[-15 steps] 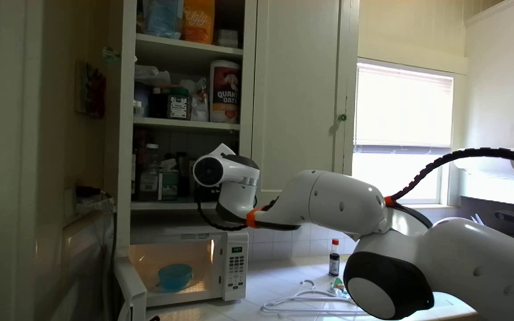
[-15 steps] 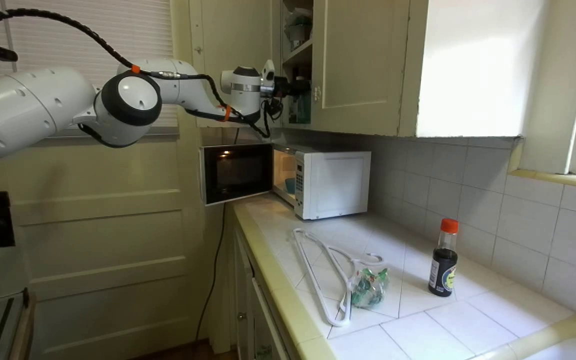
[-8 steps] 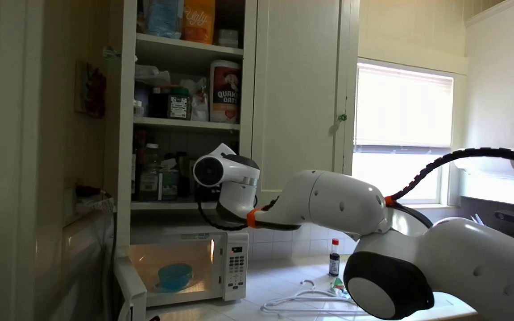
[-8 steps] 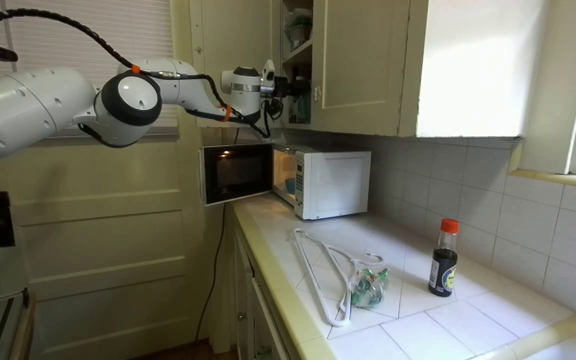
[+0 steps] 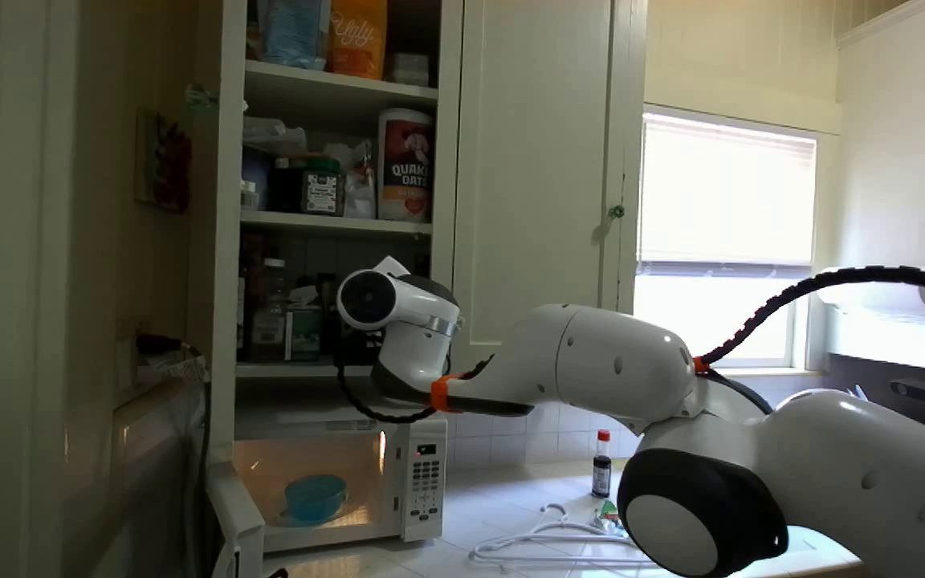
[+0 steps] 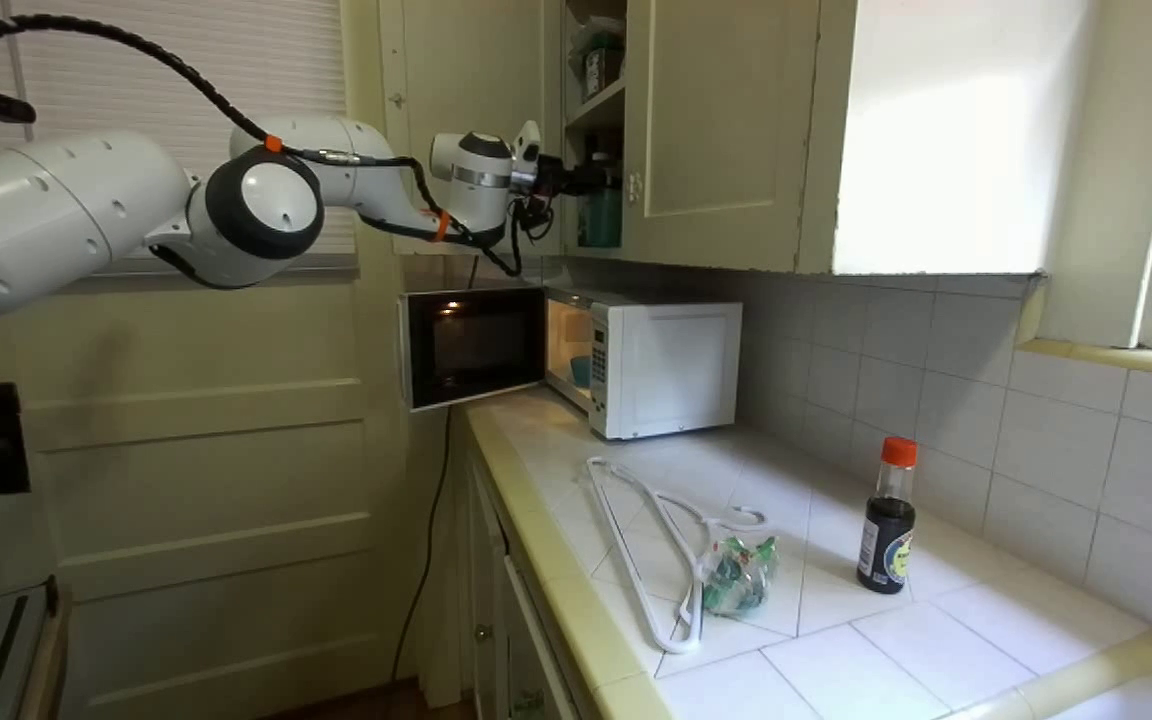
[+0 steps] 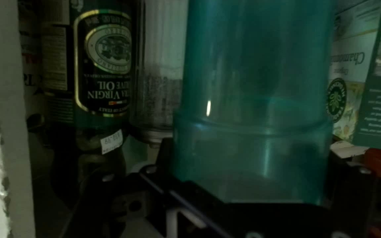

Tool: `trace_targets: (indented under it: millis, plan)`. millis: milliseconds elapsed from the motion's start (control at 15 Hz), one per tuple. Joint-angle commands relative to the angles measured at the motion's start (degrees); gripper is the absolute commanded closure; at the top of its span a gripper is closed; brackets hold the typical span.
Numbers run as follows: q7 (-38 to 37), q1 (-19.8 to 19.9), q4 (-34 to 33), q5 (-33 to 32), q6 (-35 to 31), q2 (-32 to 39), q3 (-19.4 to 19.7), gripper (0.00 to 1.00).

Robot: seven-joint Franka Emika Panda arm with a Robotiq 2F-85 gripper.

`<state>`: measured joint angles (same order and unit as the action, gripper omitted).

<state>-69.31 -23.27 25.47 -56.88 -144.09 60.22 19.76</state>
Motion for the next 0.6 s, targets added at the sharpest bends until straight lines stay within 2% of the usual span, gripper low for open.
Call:
trace_targets:
  millis: [0, 67, 133, 267, 400, 533]
  plan:
    - [1.22, 0.21, 0.00, 1.50, 0.13, -0.53, -0.59, 0.00]
    - [0.99, 0.12, 0.00, 1.45, 0.49, -0.54, -0.39, 0.00]
    - [1.16, 0.11, 0.00, 1.37, 0.37, -0.54, -0.29, 0.25]
    - [3.34, 0.25, 0.00, 2.90, 0.57, -0.82, -1.93, 0.29]
    - [5.64, 0.26, 0.00, 4.82, 0.02, -1.52, -3.18, 0.29]
    - [10.18, 0.77, -0.03, 8.24, -3.12, -2.56, -5.87, 0.29]
